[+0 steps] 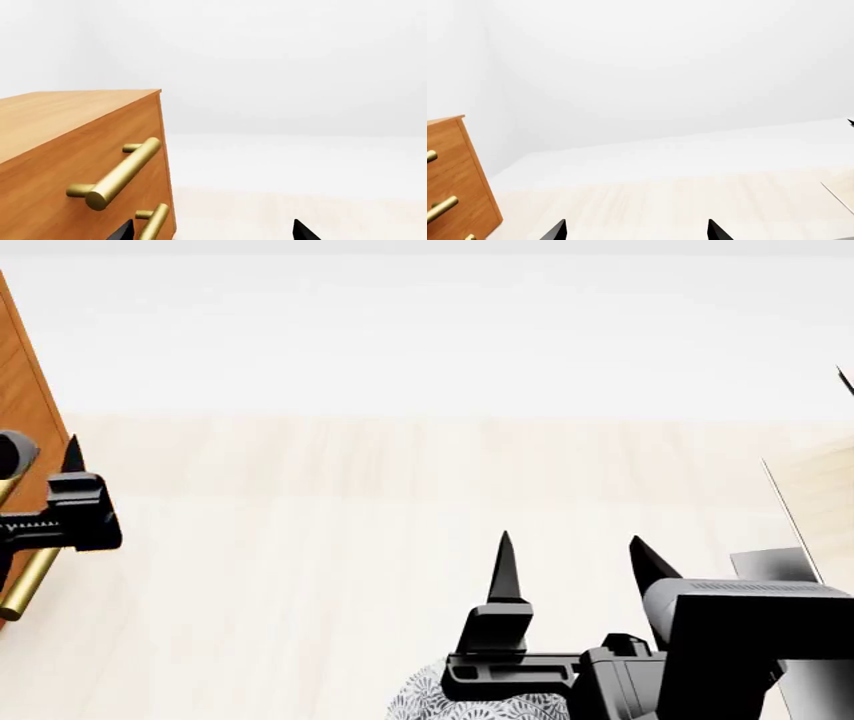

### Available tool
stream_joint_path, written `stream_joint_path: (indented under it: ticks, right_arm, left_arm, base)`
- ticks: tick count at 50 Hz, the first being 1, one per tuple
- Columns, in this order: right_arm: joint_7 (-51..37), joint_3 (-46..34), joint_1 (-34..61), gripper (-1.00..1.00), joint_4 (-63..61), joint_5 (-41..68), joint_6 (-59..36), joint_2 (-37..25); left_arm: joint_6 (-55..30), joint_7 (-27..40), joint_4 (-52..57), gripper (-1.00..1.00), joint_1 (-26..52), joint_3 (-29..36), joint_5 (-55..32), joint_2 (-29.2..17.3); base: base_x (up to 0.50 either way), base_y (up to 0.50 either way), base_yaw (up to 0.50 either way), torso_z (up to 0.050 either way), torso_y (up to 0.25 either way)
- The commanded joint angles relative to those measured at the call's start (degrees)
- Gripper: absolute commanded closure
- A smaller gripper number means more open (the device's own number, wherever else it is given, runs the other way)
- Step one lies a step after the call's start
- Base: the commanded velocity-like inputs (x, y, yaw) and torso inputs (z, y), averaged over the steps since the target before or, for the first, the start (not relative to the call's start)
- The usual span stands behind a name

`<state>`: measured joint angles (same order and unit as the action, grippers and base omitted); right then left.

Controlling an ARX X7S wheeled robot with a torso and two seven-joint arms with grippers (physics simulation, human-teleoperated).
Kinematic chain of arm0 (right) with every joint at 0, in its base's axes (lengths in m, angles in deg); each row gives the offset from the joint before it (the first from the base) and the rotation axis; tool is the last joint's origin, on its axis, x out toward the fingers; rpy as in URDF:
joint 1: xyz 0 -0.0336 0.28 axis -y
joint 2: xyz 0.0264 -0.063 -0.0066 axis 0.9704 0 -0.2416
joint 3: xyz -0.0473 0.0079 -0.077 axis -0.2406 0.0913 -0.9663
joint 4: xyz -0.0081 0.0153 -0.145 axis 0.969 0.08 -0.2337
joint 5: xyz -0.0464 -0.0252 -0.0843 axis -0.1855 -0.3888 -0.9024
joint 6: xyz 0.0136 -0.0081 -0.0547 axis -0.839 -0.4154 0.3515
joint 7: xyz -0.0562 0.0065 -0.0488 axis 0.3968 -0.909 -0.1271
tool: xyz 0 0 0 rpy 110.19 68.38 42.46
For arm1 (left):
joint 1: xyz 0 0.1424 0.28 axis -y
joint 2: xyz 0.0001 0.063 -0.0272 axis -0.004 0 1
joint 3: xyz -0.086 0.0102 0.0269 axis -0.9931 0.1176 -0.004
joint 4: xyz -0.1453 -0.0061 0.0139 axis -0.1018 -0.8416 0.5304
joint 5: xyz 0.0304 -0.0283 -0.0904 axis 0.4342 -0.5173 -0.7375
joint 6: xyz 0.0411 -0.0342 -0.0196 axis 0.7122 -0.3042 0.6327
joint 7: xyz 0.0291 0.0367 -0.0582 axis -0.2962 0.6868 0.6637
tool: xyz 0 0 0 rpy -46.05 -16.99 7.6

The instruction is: Close the top drawer of the cabinet and put the bowl on top of it.

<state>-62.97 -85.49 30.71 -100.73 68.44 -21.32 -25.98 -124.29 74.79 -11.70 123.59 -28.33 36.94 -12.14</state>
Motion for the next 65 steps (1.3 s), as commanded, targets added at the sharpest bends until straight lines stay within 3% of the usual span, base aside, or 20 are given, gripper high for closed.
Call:
stream_joint_path:
  ticks: [1,36,65]
  right_arm:
    - [-0.2,-0.5,0.2,-1.00,-0.1,0.1,-0.1,-0.3]
    - [0.5,-1.0,-0.8,-1.00,1.2,-0.1,2.0,-0.7]
    - [-0.7,-0.9,-1.3,-1.00,-0.9,1.1,1.6,-1.9]
  left_arm:
    - [-3.9,-0.3,7.4,-1.00,-2.5,1.0,-2.9,0.4]
    - [-6.1,-1.0,10.9,-1.00,-3.6,1.0,-6.3,-0.1]
    - [-20.2,-1.7,9.1,-1.00,4.1,-1.2,-18.4,4.6]
  base:
    - [0.00,0.00,0.00,0.000,0.000]
    - [0.00,0.00,0.00,0.000,0.000]
    - [0.00,0.00,0.00,0.000,0.000]
